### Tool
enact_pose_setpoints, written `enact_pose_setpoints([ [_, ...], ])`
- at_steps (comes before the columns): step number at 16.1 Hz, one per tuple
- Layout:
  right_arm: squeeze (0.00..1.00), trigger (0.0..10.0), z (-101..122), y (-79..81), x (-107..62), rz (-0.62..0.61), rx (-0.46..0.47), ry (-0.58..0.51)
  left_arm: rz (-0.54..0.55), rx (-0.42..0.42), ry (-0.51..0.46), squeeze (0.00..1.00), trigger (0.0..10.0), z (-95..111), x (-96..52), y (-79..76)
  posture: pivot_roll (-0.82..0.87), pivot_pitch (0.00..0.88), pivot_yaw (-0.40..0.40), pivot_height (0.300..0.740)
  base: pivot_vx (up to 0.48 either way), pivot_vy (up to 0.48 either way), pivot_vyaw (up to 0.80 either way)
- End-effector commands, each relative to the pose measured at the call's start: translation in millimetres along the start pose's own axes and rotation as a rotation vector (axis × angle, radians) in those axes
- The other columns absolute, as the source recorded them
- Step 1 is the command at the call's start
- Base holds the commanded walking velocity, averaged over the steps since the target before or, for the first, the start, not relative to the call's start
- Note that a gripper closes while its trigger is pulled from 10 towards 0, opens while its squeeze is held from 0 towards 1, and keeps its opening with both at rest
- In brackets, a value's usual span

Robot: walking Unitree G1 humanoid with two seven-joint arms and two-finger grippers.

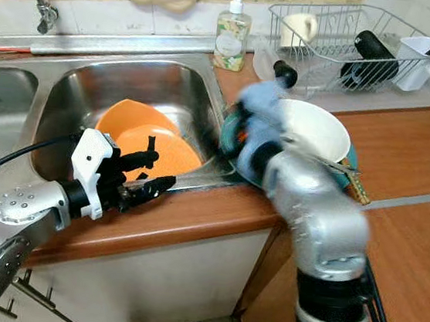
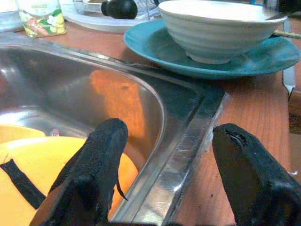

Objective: Kitchen organization

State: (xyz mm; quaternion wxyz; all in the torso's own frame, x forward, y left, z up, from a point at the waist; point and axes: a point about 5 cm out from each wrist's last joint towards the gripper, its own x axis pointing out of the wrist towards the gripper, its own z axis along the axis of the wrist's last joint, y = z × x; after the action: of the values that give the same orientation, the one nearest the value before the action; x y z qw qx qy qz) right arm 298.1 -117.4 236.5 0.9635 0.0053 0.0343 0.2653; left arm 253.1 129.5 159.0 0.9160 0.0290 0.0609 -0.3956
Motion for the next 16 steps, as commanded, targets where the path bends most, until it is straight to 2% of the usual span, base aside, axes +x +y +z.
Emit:
enact_pose_setpoints([
  [1, 0.00, 10.0, 18.5, -10.5, -5.8, -0.051, -0.002, -0.105, 0.000, 0.012, -0.015, 0.00, 10.0, 4.0, 2.6, 0.0, -0.17, 0.000, 0.076, 0.740, 0.000, 0.000, 0.00],
  [3, 0.00, 10.0, 30.7, -29.3, -18.2, -0.115, -0.020, -0.163, 0.010, 0.008, -0.035, 0.00, 10.0, 5.1, 5.5, -1.5, -0.18, 0.000, 0.076, 0.740, 0.000, 0.000, 0.00],
  [4, 0.67, 10.0, 36.2, -40.5, -27.3, -0.149, -0.021, -0.194, 0.019, 0.006, -0.043, 0.00, 10.0, 4.9, 7.5, -2.2, -0.18, 0.000, 0.078, 0.740, 0.000, 0.000, 0.00],
  [5, 0.87, 10.0, 37.9, -46.5, -32.1, -0.165, -0.018, -0.205, 0.023, 0.004, -0.045, 0.00, 10.0, 4.7, 8.6, -2.5, -0.19, 0.000, 0.078, 0.740, 0.000, 0.000, 0.00],
  [6, 1.00, 10.0, 37.4, -62.0, -43.4, -0.216, -0.025, -0.207, 0.023, 0.001, -0.051, 0.00, 10.0, 5.0, 10.9, -3.5, -0.19, 0.000, 0.078, 0.740, 0.000, 0.000, 0.00],
  [8, 1.00, 10.0, 34.1, -91.8, -68.7, -0.319, -0.071, -0.170, 0.013, -0.007, -0.062, 0.00, 10.0, 5.9, 13.6, -5.7, -0.19, 0.000, 0.077, 0.740, 0.000, 0.000, 0.00],
  [11, 1.00, 10.0, 25.5, -120.7, -101.6, -0.418, -0.107, -0.091, 0.001, -0.014, -0.059, 0.00, 10.0, 3.5, 13.6, -9.1, -0.20, 0.000, 0.076, 0.740, 0.000, 0.000, 0.00],
  [13, 1.00, 10.0, 14.5, -138.3, -116.8, -0.534, -0.082, -0.035, 0.000, -0.015, -0.056, 0.00, 10.0, 2.6, 13.2, -9.0, -0.20, 0.000, 0.075, 0.740, 0.000, 0.000, 0.00],
  [14, 0.77, 10.0, 1.3, -152.6, -127.1, -0.670, -0.049, 0.034, -0.001, -0.015, -0.052, 0.00, 10.0, 2.2, 12.6, -8.8, -0.20, 0.000, 0.076, 0.740, 0.000, 0.000, 0.00],
  [15, 0.08, 10.0, -3.7, -156.1, -128.6, -0.721, -0.057, 0.067, -0.002, -0.014, -0.052, 0.00, 10.0, 2.4, 12.5, -8.5, -0.20, 0.000, 0.079, 0.740, 0.000, 0.000, 0.00],
  [16, 0.00, 10.0, -6.9, -157.3, -128.4, -0.740, -0.089, 0.094, -0.004, -0.013, -0.052, 0.00, 10.0, 2.7, 12.4, -8.2, -0.20, 0.000, 0.079, 0.740, 0.000, 0.000, 0.00],
])
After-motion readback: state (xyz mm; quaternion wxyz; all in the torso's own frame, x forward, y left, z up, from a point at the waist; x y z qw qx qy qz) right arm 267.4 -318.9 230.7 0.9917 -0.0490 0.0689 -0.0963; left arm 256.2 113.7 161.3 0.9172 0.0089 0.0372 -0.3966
